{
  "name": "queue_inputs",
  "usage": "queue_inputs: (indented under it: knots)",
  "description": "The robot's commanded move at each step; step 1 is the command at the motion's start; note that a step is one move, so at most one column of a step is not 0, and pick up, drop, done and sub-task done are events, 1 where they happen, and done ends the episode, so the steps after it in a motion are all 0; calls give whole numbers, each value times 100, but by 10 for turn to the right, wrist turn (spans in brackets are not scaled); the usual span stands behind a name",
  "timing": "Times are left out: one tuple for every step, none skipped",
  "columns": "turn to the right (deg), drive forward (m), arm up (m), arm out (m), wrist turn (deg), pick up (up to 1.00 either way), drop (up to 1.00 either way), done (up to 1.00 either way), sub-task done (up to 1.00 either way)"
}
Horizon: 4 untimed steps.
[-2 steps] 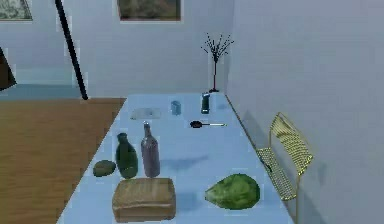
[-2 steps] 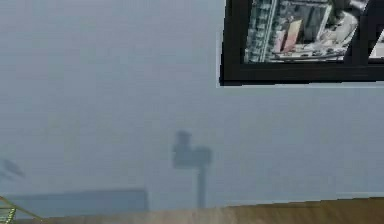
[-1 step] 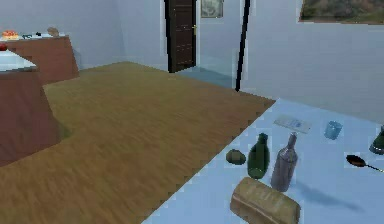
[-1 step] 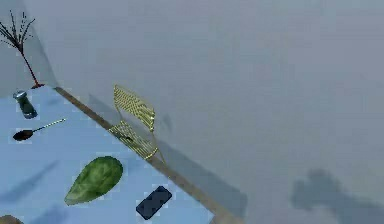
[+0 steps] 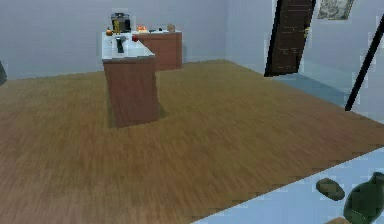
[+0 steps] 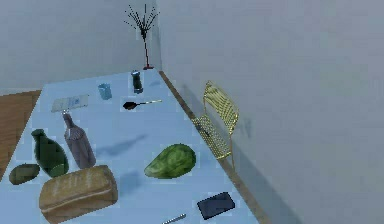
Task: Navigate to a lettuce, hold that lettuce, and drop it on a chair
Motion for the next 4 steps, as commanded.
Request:
queue_inputs:
  knots:
    - [0, 0, 50, 0, 0, 0, 0, 0, 0]
    - [0, 0, 30, 0, 0, 0, 0, 0, 0]
    - [0, 0, 0, 30, 0, 0, 0, 0, 0]
    - [0, 0, 0, 0, 450, 0, 0, 0, 0]
